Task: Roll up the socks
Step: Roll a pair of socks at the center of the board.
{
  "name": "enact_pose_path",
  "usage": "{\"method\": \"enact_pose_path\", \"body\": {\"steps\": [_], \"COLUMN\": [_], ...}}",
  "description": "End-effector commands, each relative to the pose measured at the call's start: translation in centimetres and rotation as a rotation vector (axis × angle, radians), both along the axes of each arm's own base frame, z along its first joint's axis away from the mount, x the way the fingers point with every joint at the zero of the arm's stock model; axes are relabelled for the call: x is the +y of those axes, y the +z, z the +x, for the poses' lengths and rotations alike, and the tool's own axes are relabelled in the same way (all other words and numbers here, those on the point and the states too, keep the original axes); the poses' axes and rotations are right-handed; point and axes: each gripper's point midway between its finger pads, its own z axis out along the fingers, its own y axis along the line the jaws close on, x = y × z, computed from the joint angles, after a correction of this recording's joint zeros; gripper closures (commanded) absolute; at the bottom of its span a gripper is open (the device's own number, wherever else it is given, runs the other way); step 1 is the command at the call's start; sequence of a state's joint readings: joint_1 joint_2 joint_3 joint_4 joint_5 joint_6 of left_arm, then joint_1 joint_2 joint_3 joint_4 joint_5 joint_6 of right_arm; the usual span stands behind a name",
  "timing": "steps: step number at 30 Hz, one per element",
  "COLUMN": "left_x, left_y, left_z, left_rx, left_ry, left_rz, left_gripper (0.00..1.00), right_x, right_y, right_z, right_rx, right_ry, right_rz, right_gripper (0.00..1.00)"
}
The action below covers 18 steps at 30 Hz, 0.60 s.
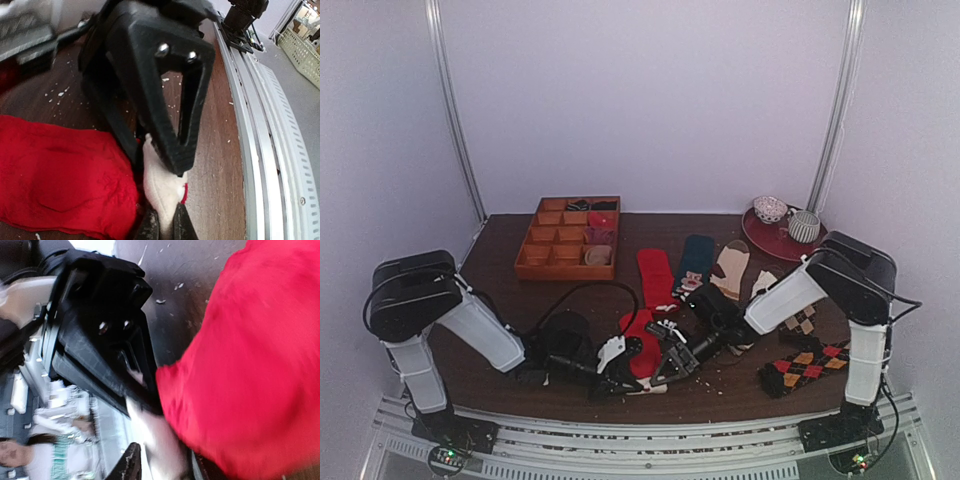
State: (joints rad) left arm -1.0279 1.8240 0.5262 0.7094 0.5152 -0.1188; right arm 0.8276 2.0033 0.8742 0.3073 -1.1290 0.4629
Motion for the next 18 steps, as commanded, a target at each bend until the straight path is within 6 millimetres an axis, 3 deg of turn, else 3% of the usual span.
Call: {"method": "enact_pose_path", "body": {"steps": [1, 4, 7, 13, 18], "left_x": [4.8, 6.0, 7.4, 8.3, 8.2], "left_y": [-7.0, -7.8, -8.7, -9.2, -9.4], "left_z": [-2.6, -3.3, -4.1, -4.6, -4.6], "left_rx": [0.314, 0.403, 0.472, 0.528, 0.532], "left_ry": [0.085, 0.113, 0.126, 0.135, 0.127], "left_rz": [0.321, 0.386, 0.459, 0.513, 0.522], "left_gripper": [1.00, 1.00, 1.00, 1.00, 1.00], "right_x": [-1.0, -1.8, -2.8, -1.5, -1.0], "right_y": [1.8, 4.8, 6.7, 5.4, 5.2], "right_z": [3.3, 5.1, 4.5, 1.1, -0.6], "right_rx": [-0.324, -0.584, -0.832, -1.225, -1.368], "right_ry": [-0.153, -0.236, -0.241, 0.004, 0.131], "right_rz": [0.019, 0.064, 0.102, 0.058, 0.082], "right_gripper": [0.64, 0.52, 0.50, 0.47, 0.45]}}
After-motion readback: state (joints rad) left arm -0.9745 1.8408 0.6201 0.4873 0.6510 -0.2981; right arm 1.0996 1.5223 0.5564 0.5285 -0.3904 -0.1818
